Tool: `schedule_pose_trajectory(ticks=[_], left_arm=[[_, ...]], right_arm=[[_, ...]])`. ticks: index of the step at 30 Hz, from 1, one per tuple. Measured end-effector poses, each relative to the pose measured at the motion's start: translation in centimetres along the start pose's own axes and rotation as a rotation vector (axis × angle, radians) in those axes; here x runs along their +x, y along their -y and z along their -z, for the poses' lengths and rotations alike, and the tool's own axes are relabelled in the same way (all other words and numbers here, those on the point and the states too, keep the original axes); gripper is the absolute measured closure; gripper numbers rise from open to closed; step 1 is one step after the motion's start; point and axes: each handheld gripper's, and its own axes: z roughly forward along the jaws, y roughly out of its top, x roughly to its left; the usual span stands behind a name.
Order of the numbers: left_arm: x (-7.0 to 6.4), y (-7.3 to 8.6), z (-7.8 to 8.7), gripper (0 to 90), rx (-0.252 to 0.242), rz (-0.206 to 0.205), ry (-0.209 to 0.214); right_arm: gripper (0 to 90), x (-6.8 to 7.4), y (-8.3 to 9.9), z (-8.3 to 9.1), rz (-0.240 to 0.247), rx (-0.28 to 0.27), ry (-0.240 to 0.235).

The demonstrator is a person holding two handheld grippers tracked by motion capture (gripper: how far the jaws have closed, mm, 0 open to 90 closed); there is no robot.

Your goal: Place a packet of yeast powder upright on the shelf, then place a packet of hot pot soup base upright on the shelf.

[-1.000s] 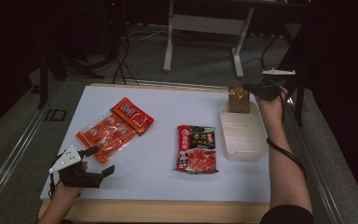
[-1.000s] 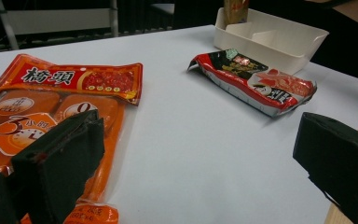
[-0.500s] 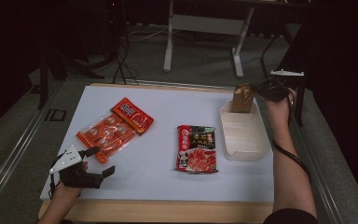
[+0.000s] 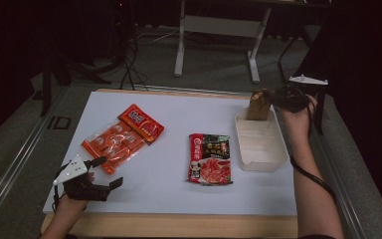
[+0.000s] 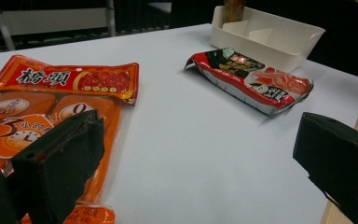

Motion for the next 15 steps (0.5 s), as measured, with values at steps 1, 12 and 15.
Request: schedule_pose_trajectory(ticks=[1,12,15], left_arm=[[0.0,0.0,0.0,1.7,0.003,-0.002,-0.003],[-0.9,-0.3,-0.9,1.7,0.049,-0.006,0.077],[-1.1,-0.4,-1.3,1.7,0.091,0.015,0.109]], right_arm=[[33.2,0.3,0.1,0.3,-0.005,-0.011,-0.008],[12.0,4.0,2.4,3.1,0.0,-0.046,-0.128],[10.6,5.2,3.2,4.0,0.006,-0.067,-0.163]])
